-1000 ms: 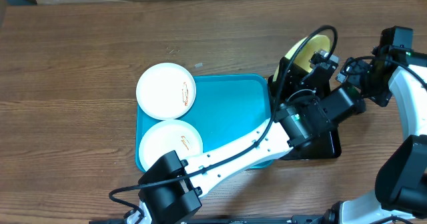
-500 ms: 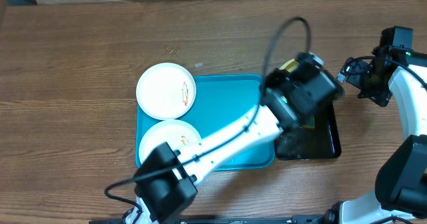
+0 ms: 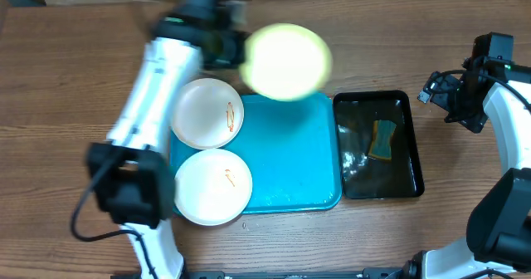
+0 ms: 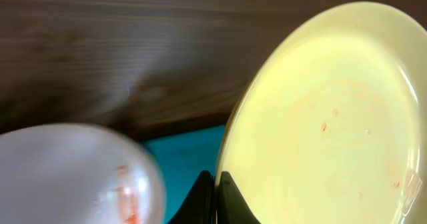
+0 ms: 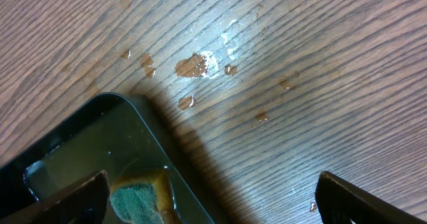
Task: Clean dirty plates on tray and stack at the side
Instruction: 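Carry the yellow plate left and set it on the table, then move the left gripper to the top white plate's rim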
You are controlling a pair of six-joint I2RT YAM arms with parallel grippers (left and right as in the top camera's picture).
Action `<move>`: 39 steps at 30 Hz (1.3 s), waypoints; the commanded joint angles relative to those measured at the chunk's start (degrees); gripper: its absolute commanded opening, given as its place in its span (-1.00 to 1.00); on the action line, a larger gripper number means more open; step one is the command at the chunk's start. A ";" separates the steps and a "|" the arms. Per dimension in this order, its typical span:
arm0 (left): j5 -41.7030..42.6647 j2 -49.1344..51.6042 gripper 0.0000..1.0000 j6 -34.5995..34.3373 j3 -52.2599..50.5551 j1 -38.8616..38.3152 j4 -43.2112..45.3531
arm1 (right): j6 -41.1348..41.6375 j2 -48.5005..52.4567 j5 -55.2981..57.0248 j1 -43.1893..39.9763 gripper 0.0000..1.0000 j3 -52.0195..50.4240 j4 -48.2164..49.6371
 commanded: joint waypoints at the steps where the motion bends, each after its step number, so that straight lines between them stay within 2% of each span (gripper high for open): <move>1: 10.23 0.04 -0.92 1.97 1.44 12.24 -2.40 | 0.24 -0.02 -0.11 -0.33 1.00 0.72 0.31; 5: -0.94 0.42 -0.92 2.05 1.38 27.21 -3.82 | 0.22 -0.02 -0.11 -0.33 1.00 0.72 0.31; 8: -6.08 1.14 -0.92 1.29 1.38 33.99 -3.10 | 0.22 -0.02 -0.11 -0.33 1.00 0.72 0.31; 12: -8.33 2.75 -0.92 0.85 1.01 39.85 -1.77 | 0.22 -0.02 -0.11 -0.33 1.00 0.72 0.31; 24: -9.94 12.70 -0.92 0.90 -1.29 40.74 2.64 | 0.22 -0.02 -0.11 -0.33 1.00 0.72 0.31; 30: -9.92 13.46 -0.90 1.16 -1.29 40.68 3.45 | 0.22 -0.02 -0.11 -0.33 1.00 0.72 0.31; 31: -9.88 13.46 -0.83 1.36 -1.27 40.68 3.43 | 0.22 -0.02 -0.11 -0.33 1.00 0.72 0.31; 32: -9.46 13.46 -0.62 1.64 -1.27 40.68 3.28 | 0.24 -0.02 -0.11 -0.33 1.00 0.72 0.31; 33: -8.37 13.46 -0.28 1.81 -1.20 40.68 2.91 | 0.22 -0.02 -0.11 -0.33 1.00 0.72 0.31; 34: -6.08 13.44 -0.11 2.51 -0.94 40.68 2.47 | 0.24 -0.02 -0.11 -0.33 1.00 0.72 0.33; 37: -1.70 13.22 0.05 3.52 1.20 40.65 0.20 | 0.24 -0.02 -0.11 -0.33 1.00 0.72 0.31; 39: -1.79 12.79 0.07 4.09 3.26 40.41 -3.06 | 0.24 -0.02 -0.11 -0.33 1.00 0.72 0.31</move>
